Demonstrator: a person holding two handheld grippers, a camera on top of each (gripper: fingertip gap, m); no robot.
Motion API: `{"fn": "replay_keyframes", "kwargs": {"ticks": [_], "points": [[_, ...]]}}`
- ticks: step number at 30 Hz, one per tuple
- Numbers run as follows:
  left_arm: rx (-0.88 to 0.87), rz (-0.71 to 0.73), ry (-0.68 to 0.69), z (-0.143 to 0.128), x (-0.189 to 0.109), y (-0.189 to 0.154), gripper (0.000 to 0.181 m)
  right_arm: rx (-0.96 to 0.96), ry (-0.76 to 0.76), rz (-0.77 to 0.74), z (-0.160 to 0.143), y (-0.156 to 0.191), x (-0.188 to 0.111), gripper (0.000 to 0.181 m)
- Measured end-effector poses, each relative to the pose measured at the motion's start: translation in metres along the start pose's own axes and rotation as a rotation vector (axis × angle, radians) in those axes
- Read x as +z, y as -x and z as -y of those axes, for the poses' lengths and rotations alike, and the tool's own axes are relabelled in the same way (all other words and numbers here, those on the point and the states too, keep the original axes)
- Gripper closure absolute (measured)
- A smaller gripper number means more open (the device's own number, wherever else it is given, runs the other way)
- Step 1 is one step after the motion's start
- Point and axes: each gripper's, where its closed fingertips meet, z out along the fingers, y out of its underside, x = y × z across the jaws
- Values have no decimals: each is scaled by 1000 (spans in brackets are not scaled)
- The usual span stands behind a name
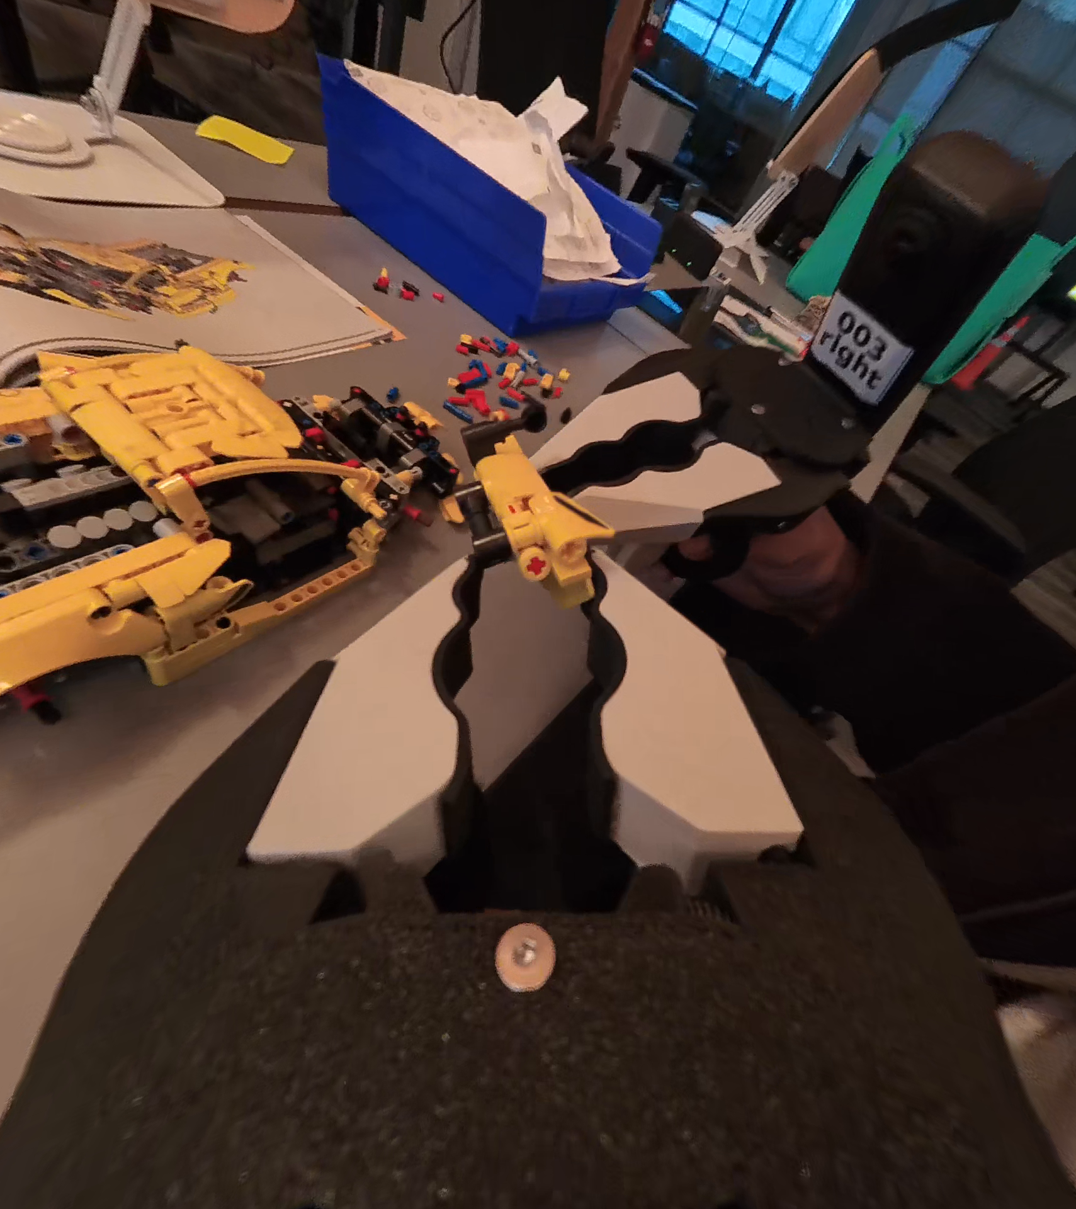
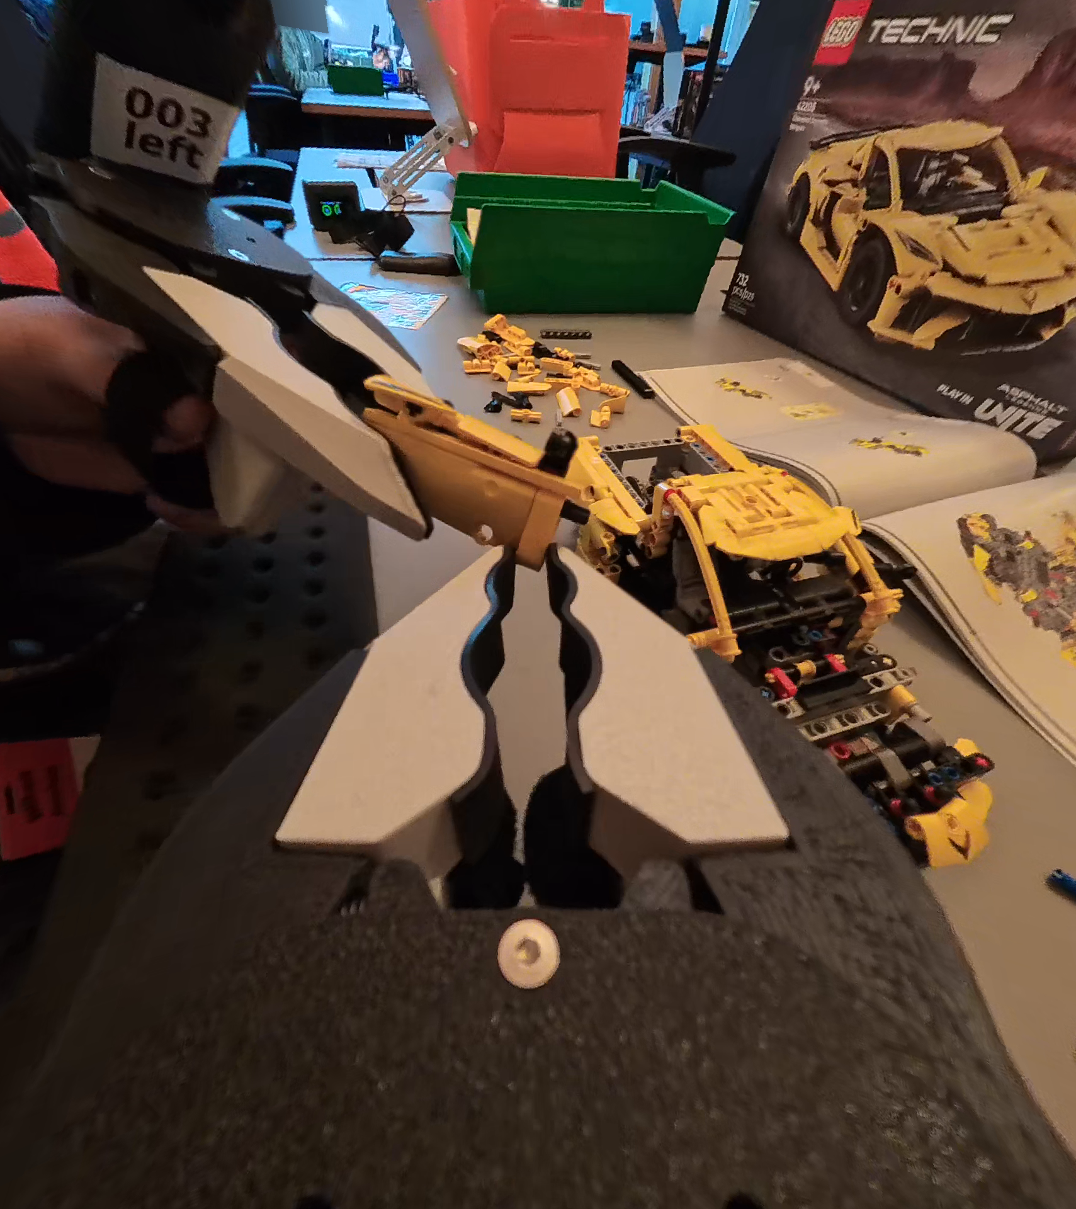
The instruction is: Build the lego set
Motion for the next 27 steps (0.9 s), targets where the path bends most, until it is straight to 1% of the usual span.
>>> {"fn": "replay_keyframes", "kwargs": {"ticks": [3, 6, 9, 11, 12, 14, 17, 18, 20, 23, 25, 27], "points": [[63, 73, 5, -3, 0, 3, 152, 10, -2, 9, -2, 1, 3, 172], [174, 178, 13, -4, 2, 6, 153, 89, 30, 49, -9, 2, 7, 171], [332, 278, -27, 6, -2, 7, 155, 143, 10, 65, -7, 3, 8, 150], [419, 299, -24, 7, -3, 5, 155, 177, -28, 88, 0, 5, 5, 150], [459, 315, -21, 7, -3, 6, 155, 201, -35, 100, 1, 5, 5, 153], [581, 355, -11, 8, -6, 9, 155, 235, -64, 117, 6, 5, 3, 153], [834, 388, -34, 12, -7, 5, 156, 289, -135, 169, 18, 9, -1, 151], [919, 405, -48, 13, -8, 4, 156, 275, -138, 167, 19, 10, -2, 153], [1046, 447, -64, 13, -8, 3, 155, 178, -142, 118, 20, 7, -3, 158], [1154, 483, -121, 17, -12, 0, 155, 77, -165, 66, 25, 7, -5, 161], [1190, 487, -142, 19, -13, -2, 156, 85, -174, 85, 27, 12, -5, 155], [1217, 489, -146, 22, -13, -1, 156, 141, -181, 123, 29, 13, -5, 150]]}}
